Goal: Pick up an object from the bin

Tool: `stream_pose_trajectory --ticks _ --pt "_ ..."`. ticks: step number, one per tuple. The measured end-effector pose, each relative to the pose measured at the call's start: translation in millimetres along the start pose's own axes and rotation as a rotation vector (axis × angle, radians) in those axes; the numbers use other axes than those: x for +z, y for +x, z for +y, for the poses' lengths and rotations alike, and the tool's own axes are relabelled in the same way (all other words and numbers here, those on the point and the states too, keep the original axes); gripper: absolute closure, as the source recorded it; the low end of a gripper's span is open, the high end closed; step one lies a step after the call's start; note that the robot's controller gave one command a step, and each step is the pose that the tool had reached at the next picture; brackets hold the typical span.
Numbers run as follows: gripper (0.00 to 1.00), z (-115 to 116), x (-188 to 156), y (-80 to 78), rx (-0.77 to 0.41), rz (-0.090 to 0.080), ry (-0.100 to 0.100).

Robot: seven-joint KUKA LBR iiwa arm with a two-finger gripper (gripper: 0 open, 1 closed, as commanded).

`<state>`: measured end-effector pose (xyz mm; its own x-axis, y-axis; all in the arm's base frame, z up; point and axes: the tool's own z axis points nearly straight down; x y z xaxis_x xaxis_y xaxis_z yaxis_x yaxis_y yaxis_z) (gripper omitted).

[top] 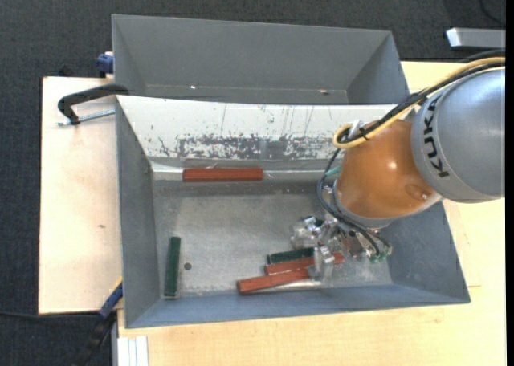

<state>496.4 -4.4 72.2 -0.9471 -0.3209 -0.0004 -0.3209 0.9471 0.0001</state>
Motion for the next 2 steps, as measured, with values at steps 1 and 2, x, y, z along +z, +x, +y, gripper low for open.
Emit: stream_pose_trajectory --ticks 1,2 --pt "1.00 0 0 0.0 0.000 0.000 0.000" --pt "1.00 -25 -179 -6.5 -0.026 -0.011 0.004"
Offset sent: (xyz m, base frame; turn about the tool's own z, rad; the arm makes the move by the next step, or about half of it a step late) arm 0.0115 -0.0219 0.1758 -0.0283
